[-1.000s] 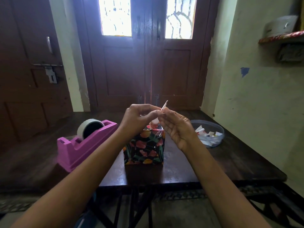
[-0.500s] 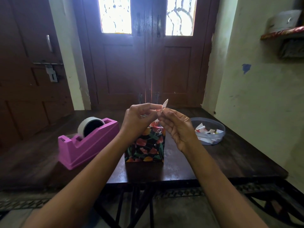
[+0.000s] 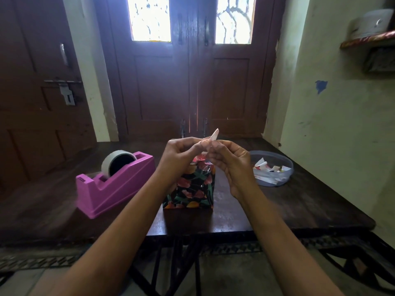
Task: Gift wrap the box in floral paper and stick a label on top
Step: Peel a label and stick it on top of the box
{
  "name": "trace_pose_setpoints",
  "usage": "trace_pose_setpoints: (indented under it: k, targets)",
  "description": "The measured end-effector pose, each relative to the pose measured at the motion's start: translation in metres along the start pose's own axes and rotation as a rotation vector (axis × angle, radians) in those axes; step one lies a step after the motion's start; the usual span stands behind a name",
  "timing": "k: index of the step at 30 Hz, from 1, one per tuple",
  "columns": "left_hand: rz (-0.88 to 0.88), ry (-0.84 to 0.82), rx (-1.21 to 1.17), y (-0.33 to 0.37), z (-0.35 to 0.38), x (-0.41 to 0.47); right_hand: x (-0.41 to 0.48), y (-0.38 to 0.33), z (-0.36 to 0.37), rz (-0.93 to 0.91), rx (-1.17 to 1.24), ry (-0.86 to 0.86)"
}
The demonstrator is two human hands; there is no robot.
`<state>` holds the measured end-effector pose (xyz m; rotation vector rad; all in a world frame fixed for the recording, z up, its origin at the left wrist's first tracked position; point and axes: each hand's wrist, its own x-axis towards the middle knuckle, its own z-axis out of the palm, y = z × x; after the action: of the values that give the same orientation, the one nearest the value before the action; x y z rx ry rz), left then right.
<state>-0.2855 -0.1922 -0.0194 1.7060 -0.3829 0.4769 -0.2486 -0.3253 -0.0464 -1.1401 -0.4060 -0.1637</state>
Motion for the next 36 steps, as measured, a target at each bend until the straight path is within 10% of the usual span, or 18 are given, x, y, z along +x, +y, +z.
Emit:
trace_pose_setpoints:
  k: [36]
  targets:
    - [-0.139, -0.076, -0.249, 0.011, -0.003, -0.009, -0.014, 0.003, 0.006, -0.043, 0.029, -0.024]
